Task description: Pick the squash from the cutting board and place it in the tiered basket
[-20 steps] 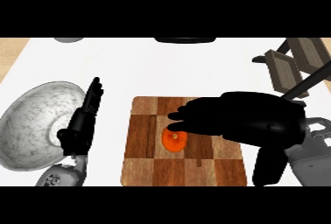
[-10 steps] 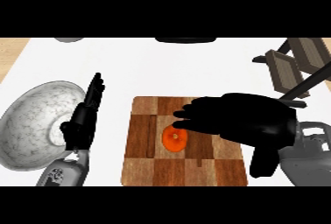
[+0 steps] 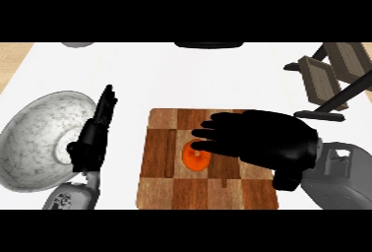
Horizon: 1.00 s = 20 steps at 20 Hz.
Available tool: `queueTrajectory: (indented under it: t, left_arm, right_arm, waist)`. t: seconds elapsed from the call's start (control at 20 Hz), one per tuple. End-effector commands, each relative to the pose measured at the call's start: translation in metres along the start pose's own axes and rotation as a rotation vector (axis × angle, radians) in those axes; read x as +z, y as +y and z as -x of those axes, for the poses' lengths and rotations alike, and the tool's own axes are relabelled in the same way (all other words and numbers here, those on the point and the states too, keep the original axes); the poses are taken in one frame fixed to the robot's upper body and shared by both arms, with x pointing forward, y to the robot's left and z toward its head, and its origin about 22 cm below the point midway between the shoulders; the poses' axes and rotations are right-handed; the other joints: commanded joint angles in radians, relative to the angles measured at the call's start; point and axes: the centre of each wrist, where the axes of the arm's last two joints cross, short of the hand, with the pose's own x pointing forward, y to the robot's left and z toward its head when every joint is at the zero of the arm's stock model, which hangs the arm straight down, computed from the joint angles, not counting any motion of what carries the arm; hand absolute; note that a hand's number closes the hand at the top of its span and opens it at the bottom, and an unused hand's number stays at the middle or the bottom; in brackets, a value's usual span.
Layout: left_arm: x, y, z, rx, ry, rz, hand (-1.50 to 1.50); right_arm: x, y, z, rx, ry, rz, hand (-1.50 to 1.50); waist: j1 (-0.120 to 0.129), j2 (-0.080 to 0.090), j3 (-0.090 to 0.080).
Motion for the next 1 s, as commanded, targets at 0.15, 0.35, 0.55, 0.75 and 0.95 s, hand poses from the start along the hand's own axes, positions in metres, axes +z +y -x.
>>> queueTrajectory:
  t: [0.15,0.35,0.55,0.75,0.95]
  left_arm:
    - [-0.005,0.023,-0.016,-0.007,0.005,0.013,0.00]
    - [-0.001,-0.005,0.008,0.003,0.012,0.004,0.00]
    - [-0.007,-0.030,0.004,0.011,-0.011,-0.002,0.00]
    - [0.007,0.000,0.015,-0.009,-0.001,0.011,0.00]
    - [0.000,0.008,-0.004,0.000,0.007,0.005,0.00]
  right_arm:
    - [-0.024,0.021,0.001,0.063,-0.001,0.045,-1.50]
    - [-0.033,0.019,0.016,0.030,0.075,0.053,-1.50]
    - [-0.030,0.022,0.027,0.013,0.073,0.030,-1.50]
    - [-0.049,0.029,0.039,-0.011,0.091,0.005,-1.50]
    - [-0.062,0.038,0.028,-0.021,0.049,0.000,-1.50]
  waist:
    - [0.003,-0.001,0.000]
    - [0.000,0.000,0.000]
    - [-0.004,0.000,0.000]
    - [0.002,0.000,0.000]
    - [0.001,-0.001,0.000]
